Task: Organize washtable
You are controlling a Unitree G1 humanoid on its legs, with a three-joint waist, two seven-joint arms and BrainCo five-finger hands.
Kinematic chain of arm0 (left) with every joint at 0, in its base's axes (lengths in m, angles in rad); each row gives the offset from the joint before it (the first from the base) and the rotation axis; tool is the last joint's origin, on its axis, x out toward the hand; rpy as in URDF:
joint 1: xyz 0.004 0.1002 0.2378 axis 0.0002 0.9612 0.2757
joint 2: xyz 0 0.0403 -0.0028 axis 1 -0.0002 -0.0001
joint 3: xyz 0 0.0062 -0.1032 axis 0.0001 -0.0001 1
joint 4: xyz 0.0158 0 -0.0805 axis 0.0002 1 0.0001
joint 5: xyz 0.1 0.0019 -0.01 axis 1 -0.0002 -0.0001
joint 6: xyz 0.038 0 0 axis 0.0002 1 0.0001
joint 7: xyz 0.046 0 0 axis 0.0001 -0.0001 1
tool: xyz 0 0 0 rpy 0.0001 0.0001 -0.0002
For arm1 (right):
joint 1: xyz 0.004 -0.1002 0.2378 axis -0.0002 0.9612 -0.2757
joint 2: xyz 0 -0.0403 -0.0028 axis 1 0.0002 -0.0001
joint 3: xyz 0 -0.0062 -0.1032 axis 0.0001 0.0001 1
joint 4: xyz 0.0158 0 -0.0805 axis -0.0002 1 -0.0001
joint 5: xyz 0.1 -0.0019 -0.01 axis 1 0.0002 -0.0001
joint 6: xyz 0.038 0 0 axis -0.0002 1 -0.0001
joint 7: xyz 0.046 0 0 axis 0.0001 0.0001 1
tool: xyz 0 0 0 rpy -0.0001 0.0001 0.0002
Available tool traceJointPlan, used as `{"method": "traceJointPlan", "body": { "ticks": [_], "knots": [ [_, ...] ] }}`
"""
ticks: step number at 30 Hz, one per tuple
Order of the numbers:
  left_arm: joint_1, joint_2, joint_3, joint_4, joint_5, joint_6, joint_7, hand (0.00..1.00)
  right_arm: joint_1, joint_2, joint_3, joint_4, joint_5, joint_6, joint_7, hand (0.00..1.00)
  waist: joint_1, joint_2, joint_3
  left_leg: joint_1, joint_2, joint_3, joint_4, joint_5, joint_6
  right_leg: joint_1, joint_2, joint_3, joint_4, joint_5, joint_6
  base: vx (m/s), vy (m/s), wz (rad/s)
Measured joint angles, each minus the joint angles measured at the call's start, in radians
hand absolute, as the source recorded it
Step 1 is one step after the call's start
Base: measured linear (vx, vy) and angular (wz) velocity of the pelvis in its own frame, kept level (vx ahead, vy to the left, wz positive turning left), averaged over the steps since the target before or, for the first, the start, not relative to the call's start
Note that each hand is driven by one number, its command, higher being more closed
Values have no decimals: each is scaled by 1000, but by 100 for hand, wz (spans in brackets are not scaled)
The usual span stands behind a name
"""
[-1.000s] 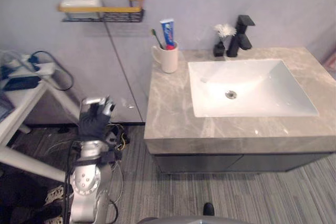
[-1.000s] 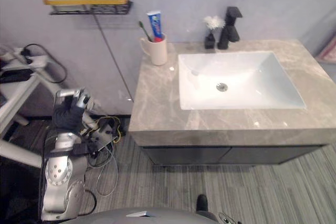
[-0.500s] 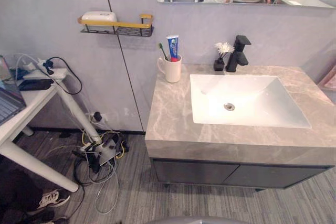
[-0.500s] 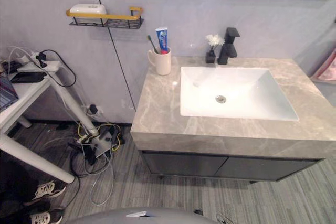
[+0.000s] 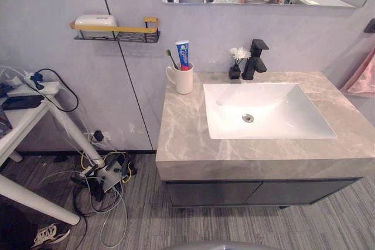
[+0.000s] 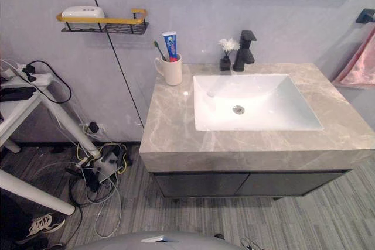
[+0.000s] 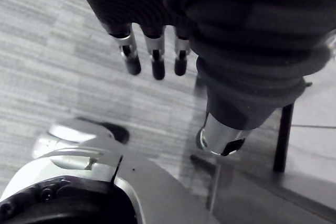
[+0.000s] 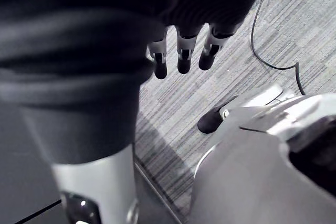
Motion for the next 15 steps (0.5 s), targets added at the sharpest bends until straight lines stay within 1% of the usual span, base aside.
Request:
{"method": "traceJointPlan", "body": {
  "ticks": [3, 4, 6, 7, 8, 9, 10, 11, 12, 13, 14, 15],
  "knots": [
    [-11, 14, -54, -4, 13, -1, -4, 0, -12, -6, 43, -3, 10, -1, 0, 0, 0, -4, 1, -76, 2, 27, 63, -41, 0, -57, 3, 28, 0, -5, 5, -71, 19, -29],
    [-24, 16, -62, -6, 13, -1, -6, 0, -22, -11, 62, -5, 11, -2, -1, 0, -1, -11, 10, -109, 4, 45, 93, -54, 3, -81, 4, 43, 0, -3, 8, -26, 40, -41],
    [-40, 27, -94, -8, 12, -3, -9, 0, -43, -14, 78, -15, 10, -2, -1, 0, -1, -16, 60, -148, 9, 82, 149, -81, 9, -124, 7, 86, 28, 8, 16, -47, 63, -52],
    [-50, 29, -94, -8, 12, -5, -7, 0, -47, -19, 95, -21, 10, -2, -2, 0, -1, -16, 71, -166, 10, 94, 168, -88, 14, -143, 9, 97, 40, 11, 19, -26, 62, -61],
    [-72, 35, -100, -12, 13, -10, -2, 0, -48, -23, 128, -48, 8, -3, -2, 0, -1, -16, 83, -192, 12, 124, 198, -98, 21, -179, 19, 130, 47, 29, 28, 3, 81, -77],
    [-81, 50, -130, -27, 14, -12, 7, 0, -61, -27, 152, -60, 9, -7, -2, 0, -1, -24, 91, -219, 14, 161, 224, -108, 26, -214, 23, 173, 46, 57, 33, 21, 91, -84],
    [-85, 61, -141, -38, 20, -13, 9, 0, -66, -26, 162, -70, 9, -6, -2, 0, -3, -31, 96, -231, 11, 183, 235, -112, 29, -231, 25, 192, 44, 71, 40, -47, 99, -102],
    [-114, 82, -172, -42, 66, -16, 18, 0, -69, -23, 183, -90, 9, -9, -2, 0, -4, -40, 110, -257, 15, 220, 256, -115, 38, -266, 36, 224, 34, 134, 62, -102, 52, -93],
    [-122, 88, -179, -45, 105, -17, 20, 0, -78, -28, 196, -96, 9, -12, -2, 0, 0, -33, 118, -266, 32, 236, 255, -109, 46, -274, 49, 232, 1, 198, 77, -156, 89, -130],
    [-148, 89, -186, -53, 177, -22, 21, 0, -111, -40, 202, -113, 11, -6, -2, 0, 3, -11, 148, -263, 65, 292, 226, -105, 55, -320, 73, 182, 86, 199, 70, 51, 93, -111],
    [-156, 84, -204, -74, 221, -24, 19, 0, -122, -40, 201, -119, 11, -6, -3, 0, -6, -5, 154, -252, 69, 321, 199, -95, 68, -367, 73, 113, 274, 50, 3, 396, 113, -120],
    [-154, 69, -211, -88, 246, -31, 15, 0, -115, -40, 199, -117, 12, -7, -2, 0, -2, 2, 157, -211, 68, 362, 174, -89, 74, -381, 58, 33, 487, -102, -31, 579, 50, -83]
  ]
}}
